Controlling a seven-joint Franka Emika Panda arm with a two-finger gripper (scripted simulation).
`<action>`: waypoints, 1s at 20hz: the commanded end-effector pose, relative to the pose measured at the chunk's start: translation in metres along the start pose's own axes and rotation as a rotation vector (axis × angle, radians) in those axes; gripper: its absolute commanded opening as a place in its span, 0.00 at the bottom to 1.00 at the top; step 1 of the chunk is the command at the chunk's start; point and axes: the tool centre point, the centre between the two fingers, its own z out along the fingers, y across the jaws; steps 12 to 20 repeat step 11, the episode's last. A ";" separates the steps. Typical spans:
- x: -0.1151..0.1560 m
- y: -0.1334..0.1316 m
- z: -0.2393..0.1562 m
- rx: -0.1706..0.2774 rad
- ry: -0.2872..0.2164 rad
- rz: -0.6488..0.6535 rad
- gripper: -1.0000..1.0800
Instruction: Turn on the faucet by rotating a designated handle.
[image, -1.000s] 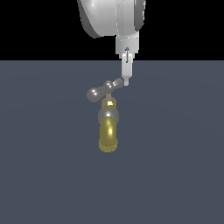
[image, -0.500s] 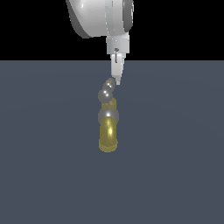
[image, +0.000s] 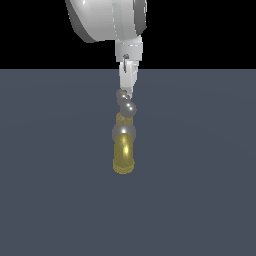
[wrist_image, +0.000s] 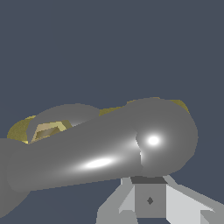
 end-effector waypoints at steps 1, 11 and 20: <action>0.057 -0.015 -0.003 0.006 0.024 -0.068 0.00; 0.110 -0.045 -0.006 0.008 0.038 -0.101 0.00; 0.110 -0.045 -0.006 0.008 0.038 -0.101 0.00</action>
